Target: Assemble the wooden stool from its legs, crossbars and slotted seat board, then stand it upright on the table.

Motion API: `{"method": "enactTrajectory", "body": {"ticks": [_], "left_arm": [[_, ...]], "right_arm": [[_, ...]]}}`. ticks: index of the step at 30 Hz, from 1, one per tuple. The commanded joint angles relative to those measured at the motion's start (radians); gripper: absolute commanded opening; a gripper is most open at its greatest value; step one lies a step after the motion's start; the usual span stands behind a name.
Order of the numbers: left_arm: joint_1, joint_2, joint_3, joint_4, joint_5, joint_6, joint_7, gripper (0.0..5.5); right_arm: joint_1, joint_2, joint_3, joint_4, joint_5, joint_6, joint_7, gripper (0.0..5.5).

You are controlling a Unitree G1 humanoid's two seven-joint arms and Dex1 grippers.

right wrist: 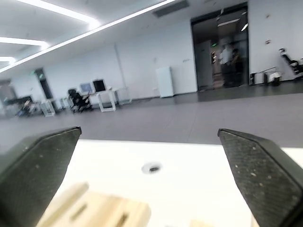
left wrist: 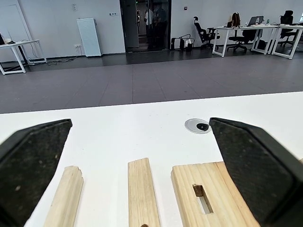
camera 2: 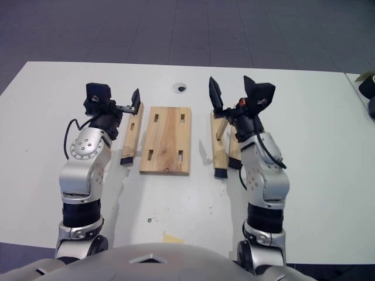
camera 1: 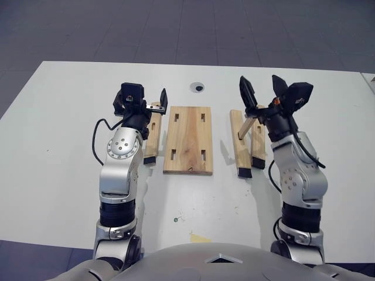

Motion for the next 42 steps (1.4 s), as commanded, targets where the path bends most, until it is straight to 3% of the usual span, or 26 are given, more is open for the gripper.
{"method": "enactTrajectory", "body": {"ticks": [1,8,20,26,36,42], "left_arm": [[0.018,0.003,-0.005,-0.020,0.003,0.015,0.003,5.40],[0.015,0.009,-0.008,-0.017,0.003,0.017,-0.003,5.40],[0.009,0.016,-0.014,-0.004,0.002,0.013,-0.019,5.40],[0.003,0.014,-0.017,0.004,0.000,0.010,-0.020,5.40],[0.006,0.015,-0.012,0.007,-0.001,0.007,-0.018,5.40],[0.007,0.006,-0.010,0.005,0.001,0.006,-0.007,5.40]], "right_arm": [[0.108,-0.061,0.041,-0.015,0.013,0.129,0.028,5.38],[0.144,-0.100,0.149,0.018,-0.038,0.239,0.032,5.38],[0.159,0.002,0.102,0.067,-0.077,0.151,-0.069,5.38],[0.166,-0.025,0.113,0.107,-0.105,0.251,-0.091,5.38],[0.151,-0.171,0.267,0.094,-0.249,0.348,-0.053,3.90],[0.146,-0.163,0.260,0.059,-0.222,0.462,-0.042,3.14]]}}
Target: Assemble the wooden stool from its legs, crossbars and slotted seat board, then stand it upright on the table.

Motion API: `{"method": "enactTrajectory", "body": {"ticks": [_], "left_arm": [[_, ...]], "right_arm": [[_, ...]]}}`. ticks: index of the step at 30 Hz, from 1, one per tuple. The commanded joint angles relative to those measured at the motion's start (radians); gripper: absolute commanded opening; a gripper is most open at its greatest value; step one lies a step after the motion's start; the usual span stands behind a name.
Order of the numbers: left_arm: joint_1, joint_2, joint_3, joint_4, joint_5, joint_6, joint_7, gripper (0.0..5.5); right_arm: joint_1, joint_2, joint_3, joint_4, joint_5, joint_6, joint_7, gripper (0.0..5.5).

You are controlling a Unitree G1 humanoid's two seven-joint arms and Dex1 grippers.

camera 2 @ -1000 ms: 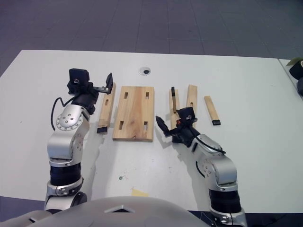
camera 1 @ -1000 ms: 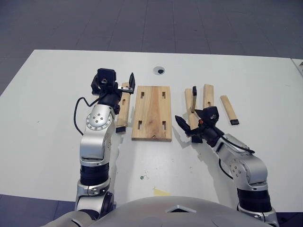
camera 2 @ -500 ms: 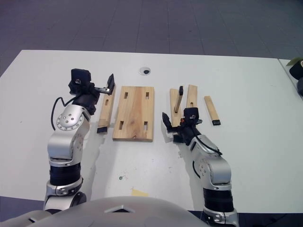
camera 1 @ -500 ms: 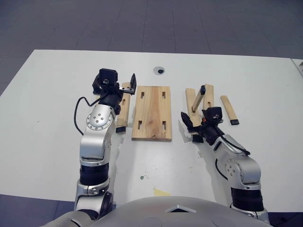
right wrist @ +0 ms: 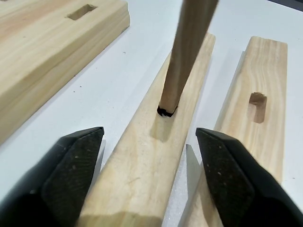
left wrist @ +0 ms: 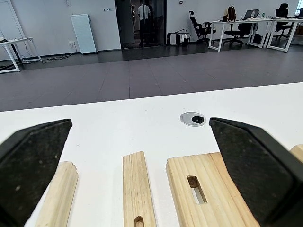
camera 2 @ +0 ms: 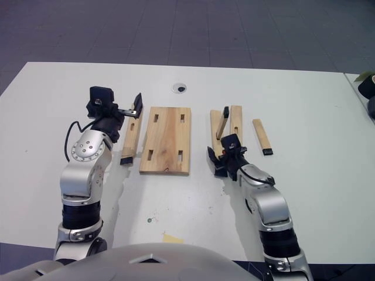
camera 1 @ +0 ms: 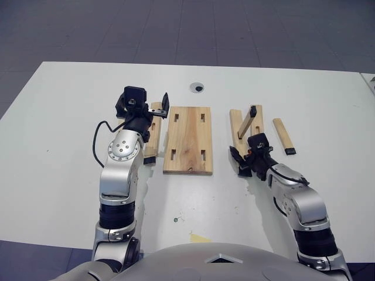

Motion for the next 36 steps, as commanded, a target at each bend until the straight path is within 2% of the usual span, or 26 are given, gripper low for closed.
{"method": "enactTrajectory", "body": {"ticks": [1,7,10,14,19,22,27,31,36], "left_arm": [[-0.001,-0.003,0.005,-0.004,0.001,0.001,0.012,5.40],[-0.002,-0.006,0.009,-0.002,-0.001,0.000,0.015,5.40],[-0.004,-0.007,0.010,0.000,-0.001,0.000,0.017,5.40],[-0.004,-0.007,0.007,0.001,-0.003,-0.001,0.017,5.40],[-0.007,-0.003,0.009,0.026,-0.008,-0.018,0.009,5.40],[-0.067,0.001,0.056,0.068,-0.043,-0.020,-0.001,5.40],[-0.204,0.005,0.185,0.094,-0.240,0.083,-0.080,5.40],[-0.290,-0.004,0.293,0.070,-0.512,0.273,-0.158,5.40],[-0.335,-0.084,0.465,0.082,-0.878,0.458,-0.078,5.40]], "right_arm": [[0.046,0.008,0.015,0.019,0.031,0.133,0.023,3.00],[0.053,0.023,0.001,0.018,0.041,0.196,0.016,2.11],[0.051,0.020,0.006,0.018,0.030,0.177,0.017,2.06],[0.031,0.020,0.008,0.026,-0.001,0.040,0.025,2.06],[0.012,0.078,-0.066,0.094,-0.053,-0.238,-0.042,2.06],[-0.039,0.102,-0.097,0.145,-0.097,-0.396,-0.090,2.06],[-0.103,0.109,-0.118,0.191,-0.102,-0.603,-0.054,2.06],[-0.111,0.103,-0.061,0.146,-0.033,-0.705,0.100,2.06],[-0.130,0.125,-0.008,0.080,0.001,-0.722,0.176,2.06]]}}
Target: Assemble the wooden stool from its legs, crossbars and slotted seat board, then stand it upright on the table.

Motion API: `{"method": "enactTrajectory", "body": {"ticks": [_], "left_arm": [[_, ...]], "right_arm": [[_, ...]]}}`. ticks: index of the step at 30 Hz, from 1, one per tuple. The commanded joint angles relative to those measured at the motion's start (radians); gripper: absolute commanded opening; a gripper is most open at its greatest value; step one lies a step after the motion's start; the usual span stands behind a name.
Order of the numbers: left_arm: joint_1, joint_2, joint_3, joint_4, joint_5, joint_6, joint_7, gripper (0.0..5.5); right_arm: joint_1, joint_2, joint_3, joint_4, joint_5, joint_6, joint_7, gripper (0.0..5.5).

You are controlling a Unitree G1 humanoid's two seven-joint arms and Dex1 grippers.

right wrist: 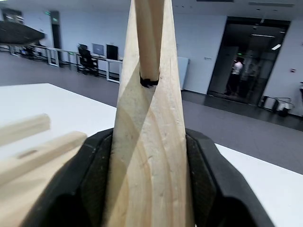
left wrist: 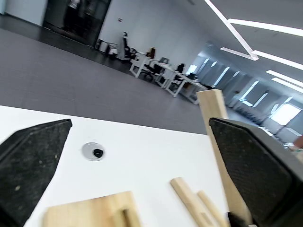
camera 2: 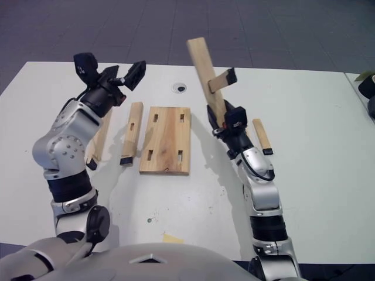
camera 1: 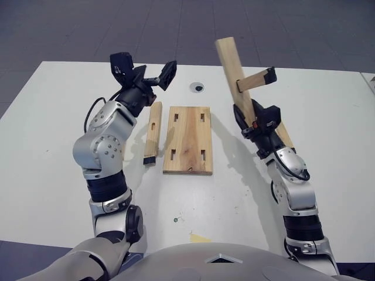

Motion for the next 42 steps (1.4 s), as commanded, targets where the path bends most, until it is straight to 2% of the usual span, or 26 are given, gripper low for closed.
{"method": "enactTrajectory", "body": {"ticks": [1,4,11,19,29,34,37,42], "left_arm": [[-0.024,-0.080,0.125,-0.002,-0.294,0.131,0.099,5.40],[0.004,-0.132,0.149,-0.007,-0.478,0.166,0.196,5.40],[0.031,-0.147,0.089,0.001,-0.613,0.138,0.359,5.40],[0.033,-0.066,0.054,0.011,-0.638,0.082,0.385,4.19],[0.052,-0.007,-0.039,-0.002,-0.635,0.034,0.363,2.34],[0.035,0.048,-0.035,0.011,-0.663,0.019,0.346,1.53],[0.043,0.071,-0.026,0.015,-0.678,0.001,0.345,1.14],[0.022,0.067,-0.016,0.049,-0.762,-0.016,0.380,1.10]], "right_arm": [[-0.025,0.016,0.045,-0.071,0.007,-0.016,0.032,2.06],[-0.006,0.022,0.080,-0.102,0.002,-0.013,0.048,2.06],[0.020,-0.006,0.145,-0.128,0.011,0.009,0.120,2.06],[0.026,-0.016,0.145,-0.129,0.004,0.012,0.132,2.06],[0.040,-0.007,0.144,-0.137,0.011,0.028,0.120,2.06],[0.042,0.015,0.162,-0.136,-0.006,0.041,0.093,2.06],[0.044,0.005,0.159,-0.136,-0.007,0.042,0.102,2.06],[0.062,-0.013,0.132,-0.133,-0.006,0.033,0.102,2.06]]}}
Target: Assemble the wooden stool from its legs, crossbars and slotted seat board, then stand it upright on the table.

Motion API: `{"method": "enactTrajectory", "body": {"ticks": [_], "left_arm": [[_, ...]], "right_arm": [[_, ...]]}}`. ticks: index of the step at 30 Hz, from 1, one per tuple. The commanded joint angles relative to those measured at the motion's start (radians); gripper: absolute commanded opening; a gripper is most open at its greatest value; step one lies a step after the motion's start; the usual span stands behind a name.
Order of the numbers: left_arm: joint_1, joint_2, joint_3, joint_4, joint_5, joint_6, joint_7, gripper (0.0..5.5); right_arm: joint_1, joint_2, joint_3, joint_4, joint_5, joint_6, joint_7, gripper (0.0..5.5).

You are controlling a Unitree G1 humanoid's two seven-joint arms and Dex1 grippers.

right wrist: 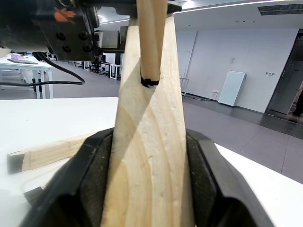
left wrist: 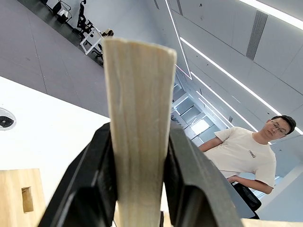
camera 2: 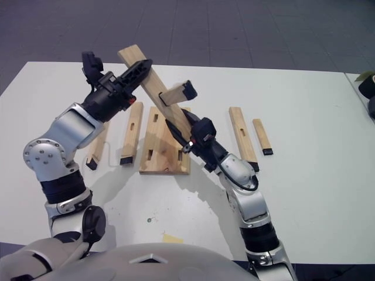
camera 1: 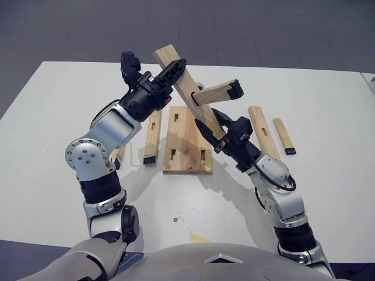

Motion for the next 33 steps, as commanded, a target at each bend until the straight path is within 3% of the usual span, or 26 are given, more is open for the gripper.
{"method": "enactTrajectory", "body": {"ticks": [1,4,9,12,16,21,23,27,33], "left_arm": [[-0.033,0.008,0.019,0.034,-0.086,-0.034,0.043,1.10],[-0.054,0.030,0.000,0.028,-0.057,-0.042,0.061,1.10],[-0.073,0.255,-0.180,-0.057,0.545,-0.272,0.018,1.05],[-0.050,0.332,-0.268,-0.094,0.771,-0.390,-0.039,1.05],[-0.073,0.279,-0.261,-0.043,0.841,-0.447,-0.059,1.05],[-0.088,0.227,-0.259,0.023,0.895,-0.486,-0.100,1.05],[-0.093,0.211,-0.274,0.039,0.918,-0.495,-0.120,1.05],[-0.091,0.176,-0.285,0.035,0.941,-0.490,-0.145,1.05],[-0.081,0.153,-0.281,0.029,0.980,-0.483,-0.169,1.05]], "right_arm": [[0.017,-0.015,-0.021,-0.001,-0.012,0.003,-0.008,2.06],[0.017,0.006,-0.020,0.005,-0.023,0.014,-0.037,2.52],[0.045,0.025,-0.053,0.044,-0.063,0.026,-0.126,3.25],[0.057,-0.009,0.003,0.066,-0.113,0.072,-0.110,3.72],[-0.067,-0.035,0.123,0.165,-0.153,0.120,0.013,4.39],[-0.286,-0.035,0.108,0.473,-0.193,0.184,0.057,5.20],[-0.352,-0.059,0.151,0.576,-0.244,0.161,0.096,5.40],[-0.430,-0.028,0.159,0.735,-0.266,0.150,0.101,5.40],[-0.381,-0.037,0.093,0.831,-0.311,0.222,-0.079,5.40]]}}
